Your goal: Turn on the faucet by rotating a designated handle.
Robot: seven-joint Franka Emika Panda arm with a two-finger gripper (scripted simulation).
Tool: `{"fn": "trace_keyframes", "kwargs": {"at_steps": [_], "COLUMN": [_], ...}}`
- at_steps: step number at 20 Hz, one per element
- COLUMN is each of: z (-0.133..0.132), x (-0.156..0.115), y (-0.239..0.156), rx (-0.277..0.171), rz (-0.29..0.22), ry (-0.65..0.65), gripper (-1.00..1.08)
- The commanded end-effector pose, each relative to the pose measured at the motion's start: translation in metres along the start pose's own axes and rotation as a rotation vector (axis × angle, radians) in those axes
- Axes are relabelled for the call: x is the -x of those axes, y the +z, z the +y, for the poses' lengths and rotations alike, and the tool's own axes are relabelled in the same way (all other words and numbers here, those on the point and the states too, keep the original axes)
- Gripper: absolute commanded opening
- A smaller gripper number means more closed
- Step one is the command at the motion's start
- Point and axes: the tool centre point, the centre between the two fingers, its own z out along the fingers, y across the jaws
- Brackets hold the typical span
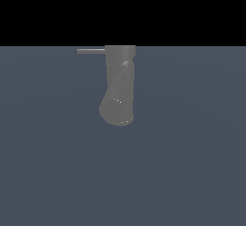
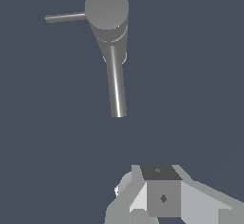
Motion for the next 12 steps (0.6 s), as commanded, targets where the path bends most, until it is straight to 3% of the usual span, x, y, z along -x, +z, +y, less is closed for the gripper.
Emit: {"fn": "trace_keyframes", "kwargs": {"at_steps": [1, 12], "z": [-0.004, -0.027], "x": [-0.009, -0.065], "y": [0.002, 0.017], "rx": [-0.010, -0.056], "rz": [-0.003, -0.027], "ry": [0.037, 0.274], "gripper": [-1.00, -1.00]}}
